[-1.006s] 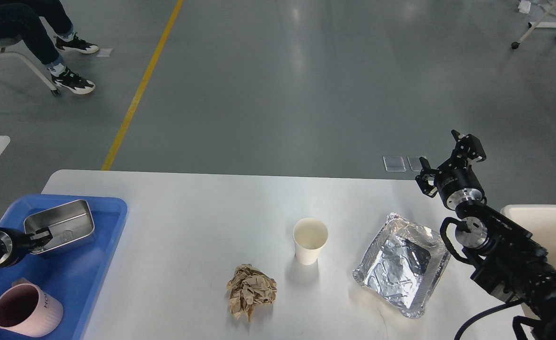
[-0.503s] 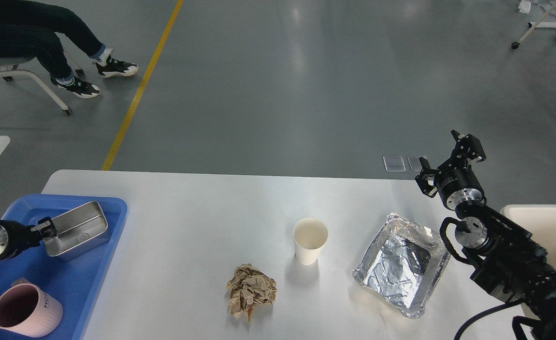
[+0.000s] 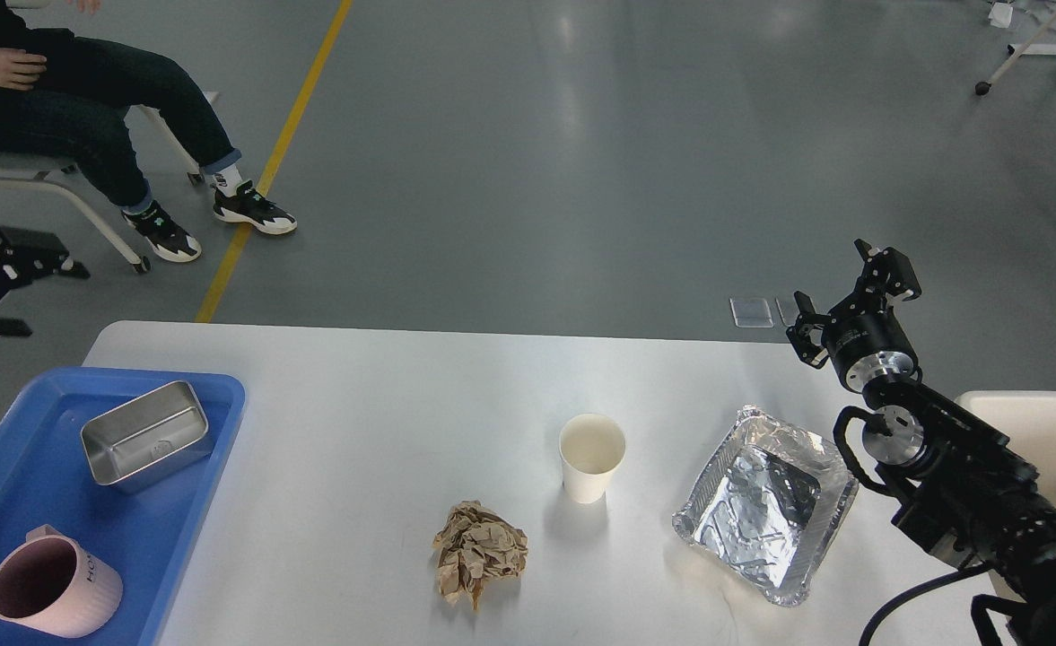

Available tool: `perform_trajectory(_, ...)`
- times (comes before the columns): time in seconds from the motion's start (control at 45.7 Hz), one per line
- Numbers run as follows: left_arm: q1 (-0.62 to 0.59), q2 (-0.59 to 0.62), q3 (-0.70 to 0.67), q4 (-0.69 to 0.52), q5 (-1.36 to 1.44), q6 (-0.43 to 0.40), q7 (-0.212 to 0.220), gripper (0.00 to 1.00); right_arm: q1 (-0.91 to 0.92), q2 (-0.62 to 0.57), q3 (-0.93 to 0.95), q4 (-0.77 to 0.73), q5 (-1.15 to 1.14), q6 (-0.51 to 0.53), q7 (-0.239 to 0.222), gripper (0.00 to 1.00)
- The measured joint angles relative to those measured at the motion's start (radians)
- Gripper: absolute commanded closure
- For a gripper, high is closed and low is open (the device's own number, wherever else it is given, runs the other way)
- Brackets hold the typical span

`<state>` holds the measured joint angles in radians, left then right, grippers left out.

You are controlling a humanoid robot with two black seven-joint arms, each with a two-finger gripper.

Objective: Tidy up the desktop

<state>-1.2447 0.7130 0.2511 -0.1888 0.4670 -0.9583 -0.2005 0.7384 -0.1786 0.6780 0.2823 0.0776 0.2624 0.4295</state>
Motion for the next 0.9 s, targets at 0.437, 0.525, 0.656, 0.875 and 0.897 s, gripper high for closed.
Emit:
perform_trajectory(0.437, 0.077, -0.265, -0.793, 0.0, -0.363, 0.016, 0.005, 0.02, 0.003, 0.003, 0.0, -0.001, 0.0, -0.002, -0.008, 0.0)
perform_trajectory(0.525, 0.138, -0.329, -0.986, -0.002, -0.413, 0.043, 0.048, 0.02, 0.003, 0.004, 0.0, -0.002, -0.001, -0.006, -0.011, 0.0)
perform_trajectory(0.656, 0.228, -0.418, -1.276, -0.003, -0.465, 0.081, 0.171, 0.02, 0.009, 0.004, -0.02, -0.002, -0.003, -0.022, -0.017, 0.0)
perform_trajectory(0.875, 0.382, -0.544, -1.598, -0.012, -0.5, 0.076, 0.279, 0.03, 0.03, 0.011, -0.109, 0.004, -0.004, -0.037, -0.02, 0.0)
perform_trajectory(0.897, 0.392, -0.555, -1.621, -0.012, -0.5, 0.07, 0.28, 0.02, 0.031, 0.015, -0.114, 0.004, -0.004, -0.037, -0.02, 0.0)
